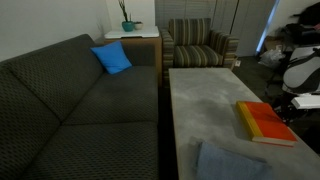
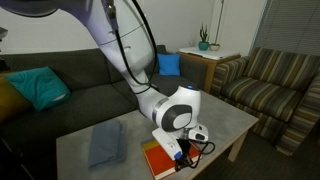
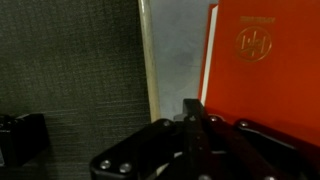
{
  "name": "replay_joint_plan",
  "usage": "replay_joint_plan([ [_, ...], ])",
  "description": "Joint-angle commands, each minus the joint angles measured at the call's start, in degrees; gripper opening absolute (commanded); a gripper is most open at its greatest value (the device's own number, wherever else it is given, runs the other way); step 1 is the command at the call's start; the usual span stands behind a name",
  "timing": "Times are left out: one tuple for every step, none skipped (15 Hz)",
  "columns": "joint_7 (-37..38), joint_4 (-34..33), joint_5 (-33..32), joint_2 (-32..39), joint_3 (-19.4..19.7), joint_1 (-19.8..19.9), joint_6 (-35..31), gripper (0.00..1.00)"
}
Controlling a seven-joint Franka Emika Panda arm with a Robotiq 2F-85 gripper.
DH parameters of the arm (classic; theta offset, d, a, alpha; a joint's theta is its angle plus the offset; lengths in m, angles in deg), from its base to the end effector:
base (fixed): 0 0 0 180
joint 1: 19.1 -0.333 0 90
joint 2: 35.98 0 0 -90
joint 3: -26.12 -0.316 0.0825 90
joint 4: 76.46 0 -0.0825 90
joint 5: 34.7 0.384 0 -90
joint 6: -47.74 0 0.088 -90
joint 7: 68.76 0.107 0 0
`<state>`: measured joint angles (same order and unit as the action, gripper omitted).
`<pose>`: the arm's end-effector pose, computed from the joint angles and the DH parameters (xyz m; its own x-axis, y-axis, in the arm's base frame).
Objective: Move the book backward slightly
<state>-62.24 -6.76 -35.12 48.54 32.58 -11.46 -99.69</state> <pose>0.6245 -0.1446 -0.1421 0.9599 -0.2604 -0.1038 -0.2468 -0.9606 0.1278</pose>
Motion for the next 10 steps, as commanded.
replay_joint_plan([
  [-3.66, -1.19, 0.17, -0.01, -1.98, 0.93, 2.55, 0.00],
  [-4.00, -1.31, 0.12, -0.02, -2.05, 0.77, 2.86, 0.00],
  [-4.32, -1.46, 0.12, -0.03, -2.18, 0.68, 3.15, 0.00],
  [-4.52, -1.63, 0.11, -0.03, -2.29, 0.56, 3.50, 0.00],
  [-4.68, -1.74, 0.10, -0.04, -2.38, 0.45, 3.76, 0.00],
  [-4.82, -1.82, 0.03, -0.04, -2.43, 0.26, 3.94, 0.00],
  [-4.91, -1.90, -0.04, -0.04, -2.46, 0.06, 4.12, 0.00],
  [-4.96, -1.97, -0.13, -0.04, -2.43, -0.23, 4.33, 0.00],
  [-5.04, -2.05, -0.17, -0.04, -2.47, -0.43, 4.56, 0.00],
  [-5.04, -2.18, -0.26, -0.04, -2.44, -0.77, 4.82, 0.00],
])
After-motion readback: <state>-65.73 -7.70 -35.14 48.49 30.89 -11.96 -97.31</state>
